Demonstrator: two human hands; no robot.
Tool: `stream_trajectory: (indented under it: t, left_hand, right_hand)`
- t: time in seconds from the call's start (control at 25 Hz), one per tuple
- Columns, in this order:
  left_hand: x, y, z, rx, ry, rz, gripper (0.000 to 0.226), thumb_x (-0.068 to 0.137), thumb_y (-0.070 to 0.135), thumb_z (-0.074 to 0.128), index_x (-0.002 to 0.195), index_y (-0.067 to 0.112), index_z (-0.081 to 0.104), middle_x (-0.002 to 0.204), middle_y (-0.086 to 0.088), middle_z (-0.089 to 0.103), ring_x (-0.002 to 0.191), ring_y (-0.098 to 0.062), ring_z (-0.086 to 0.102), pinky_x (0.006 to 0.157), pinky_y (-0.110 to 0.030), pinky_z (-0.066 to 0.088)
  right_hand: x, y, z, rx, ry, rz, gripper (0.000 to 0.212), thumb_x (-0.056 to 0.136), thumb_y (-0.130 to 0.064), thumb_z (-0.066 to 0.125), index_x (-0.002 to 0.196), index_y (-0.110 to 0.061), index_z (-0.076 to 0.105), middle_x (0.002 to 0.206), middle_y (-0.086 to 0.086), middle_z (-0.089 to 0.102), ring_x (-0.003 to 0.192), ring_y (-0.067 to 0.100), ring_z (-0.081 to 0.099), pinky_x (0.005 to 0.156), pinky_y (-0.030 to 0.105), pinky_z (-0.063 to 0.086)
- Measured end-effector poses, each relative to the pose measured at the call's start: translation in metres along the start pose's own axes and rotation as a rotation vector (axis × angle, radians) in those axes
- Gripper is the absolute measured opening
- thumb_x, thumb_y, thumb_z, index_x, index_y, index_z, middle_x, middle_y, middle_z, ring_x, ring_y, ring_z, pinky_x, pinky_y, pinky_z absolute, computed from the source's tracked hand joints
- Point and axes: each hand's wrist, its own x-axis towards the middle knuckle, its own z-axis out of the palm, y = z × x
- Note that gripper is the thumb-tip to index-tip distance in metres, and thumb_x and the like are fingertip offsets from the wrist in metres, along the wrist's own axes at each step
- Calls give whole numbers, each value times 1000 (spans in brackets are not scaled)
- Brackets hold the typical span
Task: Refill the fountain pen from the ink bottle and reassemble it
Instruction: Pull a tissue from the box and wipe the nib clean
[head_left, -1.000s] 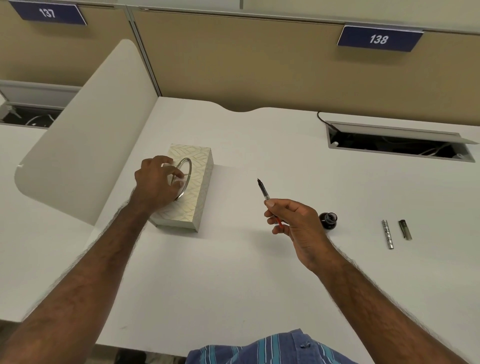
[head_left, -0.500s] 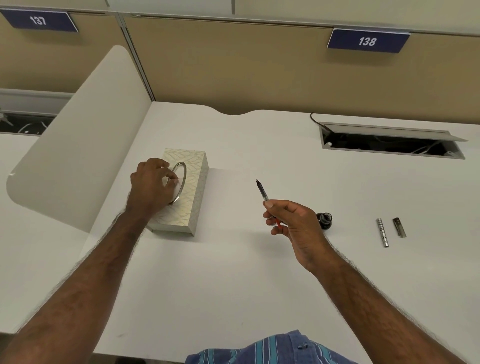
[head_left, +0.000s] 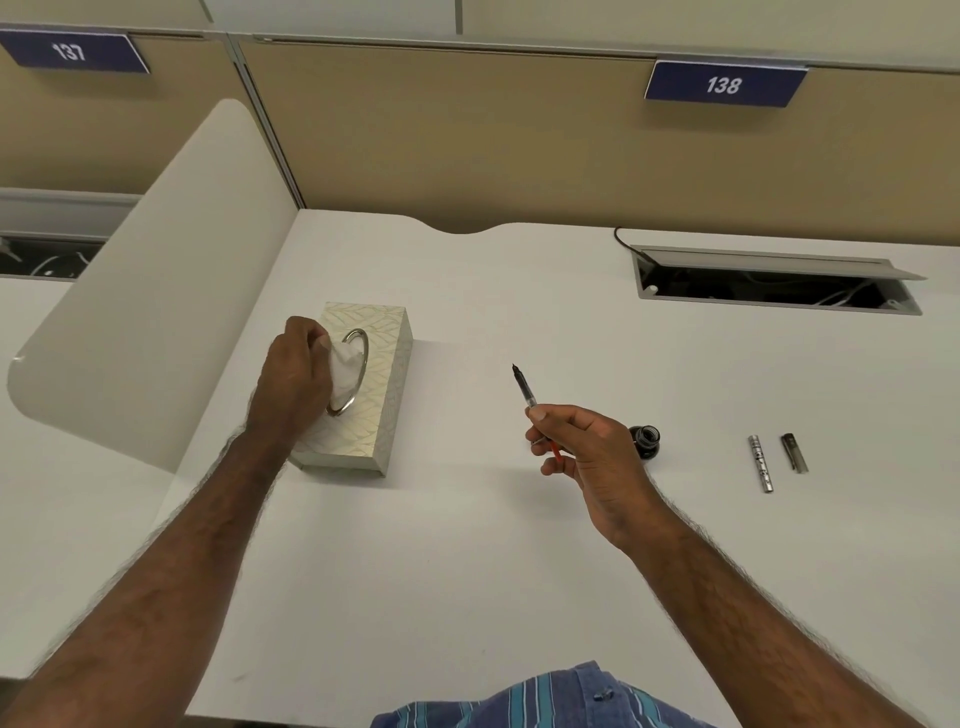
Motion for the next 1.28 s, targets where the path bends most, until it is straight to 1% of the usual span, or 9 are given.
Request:
stream_trajectory:
  t: [0.16,0.36,0.48,0.6,0.8,0.92,1.04,1.16,1.28]
  left_hand:
    - [5,-2,-4,-18,-51,-63,11,102,16,55,110,8,55,102,-11,69,97,-33,64,83,-46,50]
    - [5,-4,-5,122,-205,-87,50,83,37,77,128,23,59,118,1,68,111,-23,60,101,-48,47]
    - [9,-7,-1,189,-176,-4,29,84,34,71,108,18,70,107,-2,72,102,-30,66,90,-48,52]
    - [11,-3,1,115,-104,5,8,90,9,68,96,8,74,97,-8,75,90,-29,67,80,-33,47]
    - [7,1,-5,-24,-12,-79,9,89,5,71,95,11,73,95,-3,75,84,-20,64,74,-24,47]
    - [5,9,-12,-106,65,-141,20,89,4,65,95,23,71,96,3,73,83,-8,64,70,-5,42]
    - [12,27,-24,-217,149,-158,25,92,7,63,95,32,66,91,15,70,79,12,63,77,-8,47]
    - [20,37,-33,-512,146,-246,19,92,10,67,105,24,70,98,8,72,88,-1,67,84,-30,55]
    - [15,59,-35,-983,-7,-416,22,98,3,61,111,16,72,102,0,76,90,-13,72,74,-29,61]
  right_hand:
    - [-1,-1,0,4,-7,-4,16,94,-24,79,99,-10,84,87,5,76,81,20,66,68,33,53]
    - [-2,1,-2,7,-2,-9,18,94,-24,79,101,-9,84,87,6,76,82,21,66,67,33,53]
    - [-2,0,-2,11,-4,-9,19,93,-24,79,102,-8,83,88,7,76,83,22,66,68,34,53]
    - [-2,-2,-3,19,-6,-15,20,93,-24,79,103,-7,83,88,7,76,84,22,66,68,33,53]
    - [-4,-5,-5,26,-1,-27,19,94,-24,79,102,-8,83,88,8,75,85,25,66,69,34,53]
    - [-5,-5,-5,27,-4,-31,18,94,-23,78,101,-8,83,88,8,75,85,25,66,69,34,52]
    - [-7,-5,-6,29,-8,-33,19,94,-23,79,102,-6,83,87,8,75,85,25,66,68,34,52]
    - [-8,-7,-6,34,-9,-36,20,94,-23,79,102,-6,82,87,8,75,85,26,65,67,33,53]
    - [-10,-11,-6,40,-2,-47,20,93,-23,79,102,-6,82,87,8,75,85,28,66,66,31,54]
